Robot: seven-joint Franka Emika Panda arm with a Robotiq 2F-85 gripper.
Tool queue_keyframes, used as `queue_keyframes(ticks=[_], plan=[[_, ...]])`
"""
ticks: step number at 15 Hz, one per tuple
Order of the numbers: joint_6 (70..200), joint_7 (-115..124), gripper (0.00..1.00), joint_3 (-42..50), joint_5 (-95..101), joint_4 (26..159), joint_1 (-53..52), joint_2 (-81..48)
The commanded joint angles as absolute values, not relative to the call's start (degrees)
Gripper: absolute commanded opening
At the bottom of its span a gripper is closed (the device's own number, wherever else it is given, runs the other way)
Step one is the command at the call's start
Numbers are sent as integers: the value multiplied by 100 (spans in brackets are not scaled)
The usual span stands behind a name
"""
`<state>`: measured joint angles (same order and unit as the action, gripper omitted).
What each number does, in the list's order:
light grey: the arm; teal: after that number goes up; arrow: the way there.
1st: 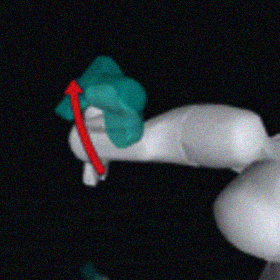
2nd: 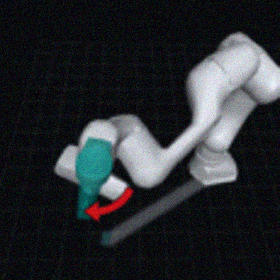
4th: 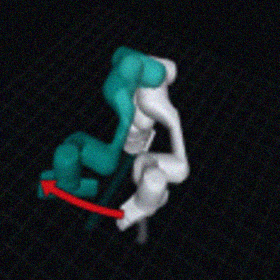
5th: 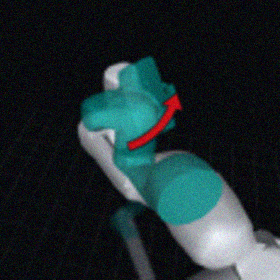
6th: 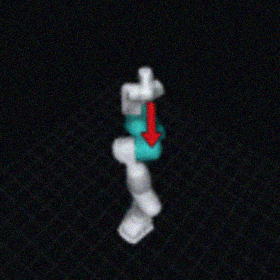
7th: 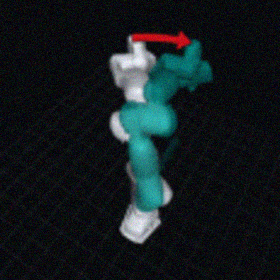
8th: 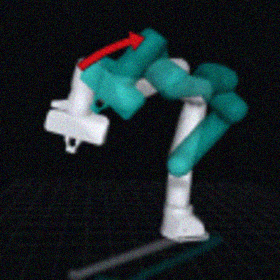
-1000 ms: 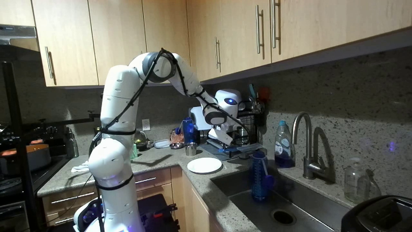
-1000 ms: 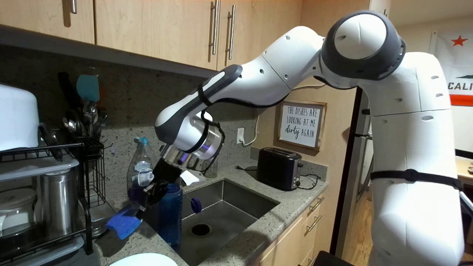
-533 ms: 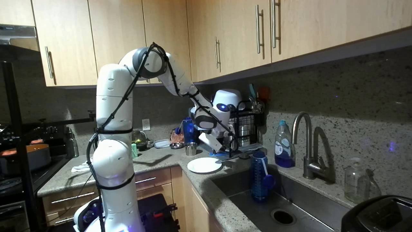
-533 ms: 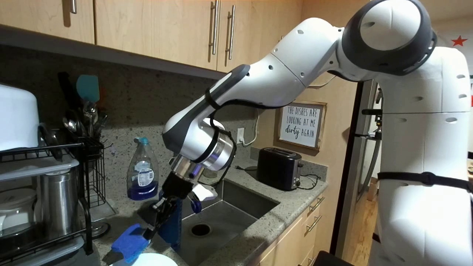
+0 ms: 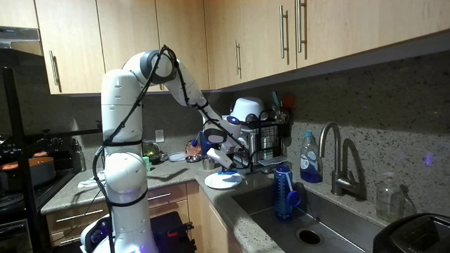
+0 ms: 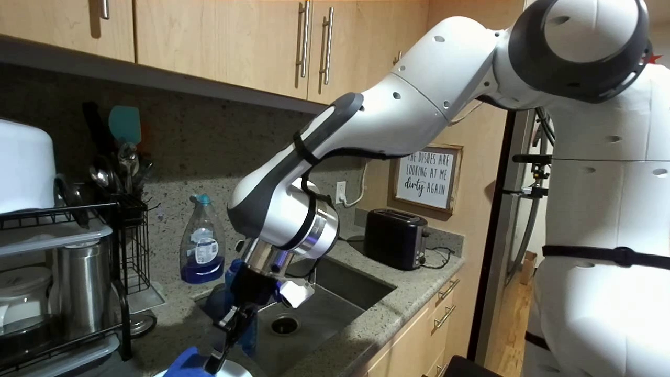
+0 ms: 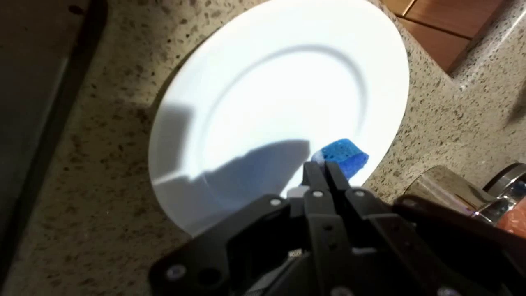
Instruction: Put the blue sponge on the white plate
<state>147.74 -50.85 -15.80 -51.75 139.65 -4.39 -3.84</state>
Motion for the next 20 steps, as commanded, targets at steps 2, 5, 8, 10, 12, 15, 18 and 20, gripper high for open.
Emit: queue_keyframes(ticks=[2,5,8,10,12,15,18,20], plan=[[14756,-5080,6,-1391,-5173,13976,-609,-348],[14771,-5055,1,-1373,-5182,13975,-667,-419],[14826,-5184,1,-1425,-5355,14006,-745,-534],[14839,-5208,1,-1443,-5397,14019,-785,-607],[14870,-5272,1,-1455,-5472,14047,-805,-671],[14793,-5273,1,-1343,-5380,13902,-711,-860],[14790,-5269,1,-1267,-5354,13880,-674,-943],[14758,-5242,31,-1220,-5316,13835,-650,-1000]])
